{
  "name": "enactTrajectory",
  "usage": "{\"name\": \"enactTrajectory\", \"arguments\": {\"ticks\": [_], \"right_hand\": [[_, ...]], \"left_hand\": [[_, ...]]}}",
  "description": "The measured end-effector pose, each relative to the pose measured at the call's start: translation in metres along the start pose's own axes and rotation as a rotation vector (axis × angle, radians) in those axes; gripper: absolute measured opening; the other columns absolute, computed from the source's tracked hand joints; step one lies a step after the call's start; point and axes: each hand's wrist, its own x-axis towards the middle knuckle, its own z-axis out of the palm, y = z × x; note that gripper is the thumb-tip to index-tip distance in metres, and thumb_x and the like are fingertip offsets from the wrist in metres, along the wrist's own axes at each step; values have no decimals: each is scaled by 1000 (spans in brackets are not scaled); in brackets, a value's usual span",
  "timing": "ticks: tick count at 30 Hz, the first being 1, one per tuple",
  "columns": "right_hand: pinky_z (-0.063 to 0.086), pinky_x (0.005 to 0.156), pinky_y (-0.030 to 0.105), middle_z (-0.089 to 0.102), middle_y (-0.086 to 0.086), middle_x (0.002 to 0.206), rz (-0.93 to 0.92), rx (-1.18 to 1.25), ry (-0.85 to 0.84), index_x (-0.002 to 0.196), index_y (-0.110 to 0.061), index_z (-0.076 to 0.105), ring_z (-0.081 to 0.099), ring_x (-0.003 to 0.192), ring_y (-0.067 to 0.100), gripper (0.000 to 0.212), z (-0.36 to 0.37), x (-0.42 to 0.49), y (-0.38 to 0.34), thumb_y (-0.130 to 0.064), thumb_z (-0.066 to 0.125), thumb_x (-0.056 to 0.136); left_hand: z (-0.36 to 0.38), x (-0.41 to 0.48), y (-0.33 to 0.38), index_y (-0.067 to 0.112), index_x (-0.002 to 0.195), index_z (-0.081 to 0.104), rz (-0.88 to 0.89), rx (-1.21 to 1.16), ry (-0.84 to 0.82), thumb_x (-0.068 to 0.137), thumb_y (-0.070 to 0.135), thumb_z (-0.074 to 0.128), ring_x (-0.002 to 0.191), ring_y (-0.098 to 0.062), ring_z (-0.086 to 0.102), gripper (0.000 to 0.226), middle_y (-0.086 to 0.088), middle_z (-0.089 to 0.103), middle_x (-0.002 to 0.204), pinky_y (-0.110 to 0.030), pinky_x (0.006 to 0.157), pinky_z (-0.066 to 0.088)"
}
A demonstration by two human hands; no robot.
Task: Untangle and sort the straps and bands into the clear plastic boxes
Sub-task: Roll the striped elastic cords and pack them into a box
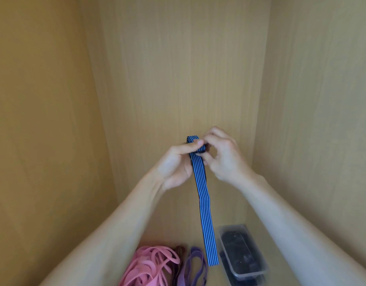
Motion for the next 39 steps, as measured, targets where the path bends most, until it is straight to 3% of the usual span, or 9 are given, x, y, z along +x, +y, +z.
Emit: {"name": "enactTrajectory", "arguments": {"ticks": [4, 15, 18, 21, 23, 25, 28, 32, 39], "right_hand": [[46, 67, 31, 52, -5, 93, 28, 77, -34, 103, -12, 73, 56, 81, 16, 24, 6, -2, -9, 0, 73, 83], [45, 95, 28, 56, 5, 95, 115, 210, -238, 101, -15, 73, 58, 94, 17, 29, -7, -1, -13, -1, 67, 77], [49, 88, 27, 57, 6, 101, 233, 381, -175, 95, -15, 74, 60, 91, 14, 21, -10, 2, -18, -6, 63, 81], [54, 64, 22, 55, 1, 106, 375, 430, -24, 96, -23, 61, 59, 94, 17, 21, -10, 4, -19, -5, 69, 89], [53, 59, 22, 57, 3, 113, 450, 455, -13, 102, -26, 58, 58, 92, 16, 24, -11, 6, -16, -9, 71, 91], [53, 57, 22, 57, 9, 118, 492, 479, -77, 113, -20, 62, 59, 79, 12, 22, -11, 7, -14, -14, 69, 93], [53, 52, 35, 62, 11, 109, 529, 507, -158, 113, -11, 66, 55, 51, 14, 17, -9, 6, -15, -14, 66, 96], [55, 56, 41, 63, 3, 86, 520, 480, -262, 116, -7, 66, 56, 49, 20, 20, -13, 5, -23, -12, 65, 97], [57, 72, 34, 73, 19, 90, 490, 382, -354, 101, -8, 65, 63, 52, 16, 11, -18, 4, -27, -13, 69, 93]], "left_hand": [[-3, 0, -3, 2, 111, 50, -10, -15, 9, 76, -1, 52, 90, -25, 58, 35, -14, 53, 95, -35, 87, 47], [-8, 4, -5, 4, 90, 50, 1, 42, 165, 59, -22, 41, 79, -21, 55, 42, -12, 50, 84, -33, 73, 45], [-8, 3, -7, -3, 103, 55, -4, 43, 180, 67, -33, 30, 85, -23, 59, 53, -17, 55, 96, -28, 69, 55], [-4, 3, -9, -13, 126, 52, -9, 61, 159, 68, -34, 33, 103, -30, 61, 64, -24, 60, 111, -35, 93, 56], [-1, 1, -10, -8, 114, 56, -21, 105, 158, 72, -34, 31, 99, -29, 63, 56, -23, 61, 105, -37, 101, 51], [3, -1, -11, -2, 100, 55, -57, 147, 165, 72, -34, 29, 83, -25, 64, 50, -17, 58, 90, -33, 85, 56], [6, -2, -15, -2, 115, 52, -121, 207, 191, 71, -32, 28, 68, -21, 59, 60, -11, 53, 79, -31, 67, 56], [9, -2, -16, 5, 117, 56, -155, 284, 221, 69, -29, 24, 63, -20, 53, 66, -10, 50, 74, -32, 63, 51], [14, -5, -11, 8, 96, 59, -113, 391, 238, 67, -27, 23, 62, -19, 50, 58, -10, 48, 75, -28, 59, 47]]}}
